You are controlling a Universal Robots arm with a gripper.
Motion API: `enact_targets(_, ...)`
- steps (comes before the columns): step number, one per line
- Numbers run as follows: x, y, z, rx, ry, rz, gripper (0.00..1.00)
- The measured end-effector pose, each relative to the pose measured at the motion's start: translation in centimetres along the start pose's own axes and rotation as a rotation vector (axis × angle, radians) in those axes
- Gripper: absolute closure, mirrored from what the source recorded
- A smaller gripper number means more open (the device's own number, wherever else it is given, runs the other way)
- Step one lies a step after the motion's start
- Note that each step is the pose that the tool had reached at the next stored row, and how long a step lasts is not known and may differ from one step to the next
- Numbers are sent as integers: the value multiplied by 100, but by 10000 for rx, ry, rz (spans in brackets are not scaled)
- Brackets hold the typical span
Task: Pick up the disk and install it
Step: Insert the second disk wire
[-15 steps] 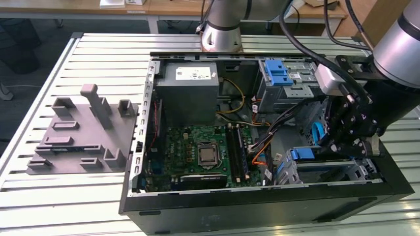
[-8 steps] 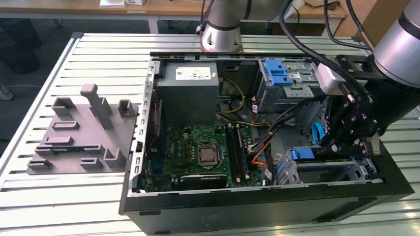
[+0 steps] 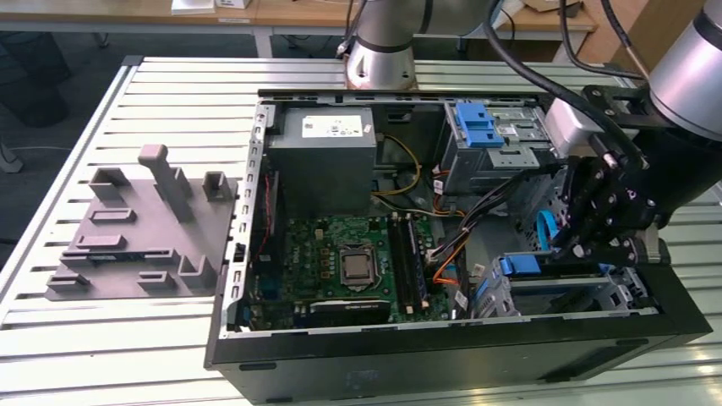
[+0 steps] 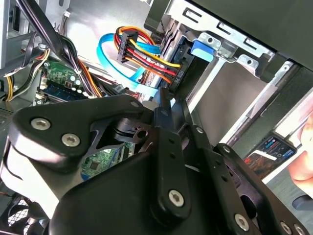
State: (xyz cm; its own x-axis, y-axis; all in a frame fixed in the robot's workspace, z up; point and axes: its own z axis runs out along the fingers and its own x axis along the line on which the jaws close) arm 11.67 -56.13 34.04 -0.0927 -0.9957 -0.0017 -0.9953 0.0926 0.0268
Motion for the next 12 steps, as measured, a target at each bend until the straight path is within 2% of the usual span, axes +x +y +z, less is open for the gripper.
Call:
enact_targets(8,0,1,-32,-1,-2,0,76)
enact_targets(12,0,1,-33,0,0,0,89)
